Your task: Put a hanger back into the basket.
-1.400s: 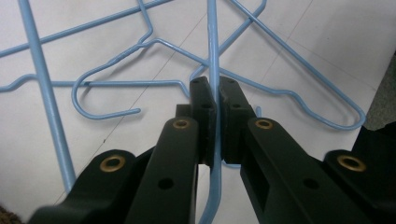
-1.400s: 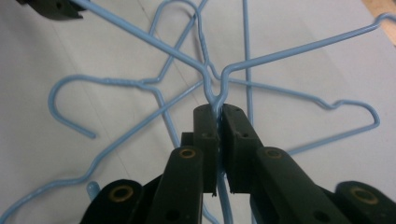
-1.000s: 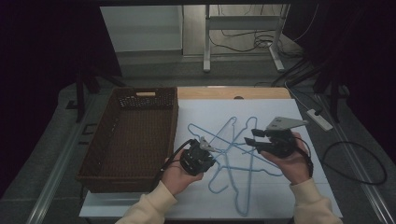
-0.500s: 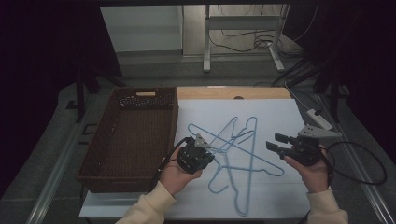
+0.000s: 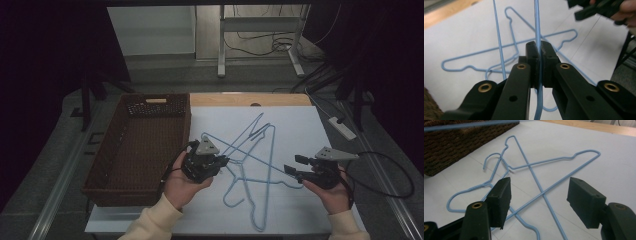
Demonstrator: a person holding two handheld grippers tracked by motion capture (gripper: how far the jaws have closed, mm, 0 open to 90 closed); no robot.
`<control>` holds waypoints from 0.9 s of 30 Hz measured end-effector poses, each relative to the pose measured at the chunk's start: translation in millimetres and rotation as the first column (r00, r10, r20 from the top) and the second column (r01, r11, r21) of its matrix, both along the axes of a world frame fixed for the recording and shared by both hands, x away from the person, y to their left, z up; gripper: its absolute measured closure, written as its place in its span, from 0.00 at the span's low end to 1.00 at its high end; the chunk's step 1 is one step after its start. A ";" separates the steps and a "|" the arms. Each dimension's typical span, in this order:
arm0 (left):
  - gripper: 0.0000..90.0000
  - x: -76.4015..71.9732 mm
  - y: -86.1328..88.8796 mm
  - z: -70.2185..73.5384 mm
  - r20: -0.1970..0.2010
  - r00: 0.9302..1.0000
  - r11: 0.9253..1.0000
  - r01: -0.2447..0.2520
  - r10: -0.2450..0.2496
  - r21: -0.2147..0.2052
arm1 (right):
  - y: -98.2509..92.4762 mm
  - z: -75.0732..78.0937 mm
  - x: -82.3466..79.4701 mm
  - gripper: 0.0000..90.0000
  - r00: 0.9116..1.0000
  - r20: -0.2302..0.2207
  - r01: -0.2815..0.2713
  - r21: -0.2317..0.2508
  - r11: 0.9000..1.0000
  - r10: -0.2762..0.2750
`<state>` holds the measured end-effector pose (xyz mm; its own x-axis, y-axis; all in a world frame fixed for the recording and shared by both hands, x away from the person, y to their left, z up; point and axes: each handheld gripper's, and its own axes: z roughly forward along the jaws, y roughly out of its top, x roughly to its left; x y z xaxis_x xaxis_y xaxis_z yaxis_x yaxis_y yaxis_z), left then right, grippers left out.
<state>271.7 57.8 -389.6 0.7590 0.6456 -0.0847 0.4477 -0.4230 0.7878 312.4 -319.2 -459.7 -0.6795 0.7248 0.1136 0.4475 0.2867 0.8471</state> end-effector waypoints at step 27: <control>0.96 -1.6 133.2 22.6 0.048 0.983 0.974 -0.166 0.175 -0.157 | 3.6 -12.8 -0.3 0.39 1.000 -0.022 0.018 -0.033 0.999 -0.018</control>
<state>270.1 191.0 -367.0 0.6454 0.7493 -0.1482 0.4518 -0.2181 0.8651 312.1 -315.6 -472.5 -0.6639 0.7405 0.1044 0.4713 0.3059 0.8273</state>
